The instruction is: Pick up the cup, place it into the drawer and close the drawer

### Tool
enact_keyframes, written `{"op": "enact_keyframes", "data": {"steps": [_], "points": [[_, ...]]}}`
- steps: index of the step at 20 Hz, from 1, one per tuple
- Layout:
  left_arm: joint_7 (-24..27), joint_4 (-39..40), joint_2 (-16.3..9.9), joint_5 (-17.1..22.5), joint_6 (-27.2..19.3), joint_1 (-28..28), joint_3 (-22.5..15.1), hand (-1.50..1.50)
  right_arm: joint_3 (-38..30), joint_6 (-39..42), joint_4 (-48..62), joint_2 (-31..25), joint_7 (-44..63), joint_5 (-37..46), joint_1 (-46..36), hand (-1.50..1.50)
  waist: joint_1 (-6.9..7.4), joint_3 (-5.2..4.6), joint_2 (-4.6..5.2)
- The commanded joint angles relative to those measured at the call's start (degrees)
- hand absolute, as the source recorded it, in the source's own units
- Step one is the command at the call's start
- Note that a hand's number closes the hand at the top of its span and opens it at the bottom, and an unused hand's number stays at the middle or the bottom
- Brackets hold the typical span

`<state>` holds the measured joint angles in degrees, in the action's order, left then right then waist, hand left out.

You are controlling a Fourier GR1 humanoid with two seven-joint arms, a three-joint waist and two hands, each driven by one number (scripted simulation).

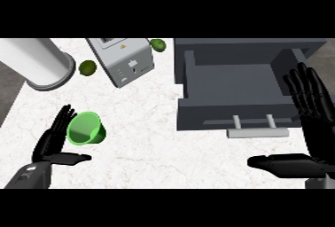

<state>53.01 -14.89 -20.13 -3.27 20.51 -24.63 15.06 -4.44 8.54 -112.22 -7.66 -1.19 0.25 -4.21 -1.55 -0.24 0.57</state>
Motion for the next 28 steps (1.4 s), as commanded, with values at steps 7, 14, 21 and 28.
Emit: {"op": "enact_keyframes", "data": {"steps": [7, 14, 21, 28], "points": [[6.74, 3.94, -0.87, -0.56, 6.52, -2.74, 0.03, -1.50, 1.96, -0.62, -0.64, 1.14, 1.49, 1.42, -0.17, -1.50, -0.27, -0.07, 0.17], [8.58, 3.41, 2.38, 0.10, 8.11, -2.83, 0.10, -1.50, 1.48, -0.48, -0.12, 0.98, 1.41, 1.12, -0.61, -1.50, -0.42, -0.10, 0.19], [5.57, 2.47, 4.27, 0.74, 12.21, -5.25, -0.49, -1.50, -0.83, 1.96, 4.17, -0.67, -1.44, -1.00, -0.55, -1.50, -0.23, -0.01, 0.17], [4.70, 1.44, 5.55, 2.51, 18.73, -5.57, -0.45, 1.50, -3.31, 1.89, 1.55, -1.86, 0.84, -3.55, -2.99, -1.50, -0.66, -0.11, 0.27]]}}
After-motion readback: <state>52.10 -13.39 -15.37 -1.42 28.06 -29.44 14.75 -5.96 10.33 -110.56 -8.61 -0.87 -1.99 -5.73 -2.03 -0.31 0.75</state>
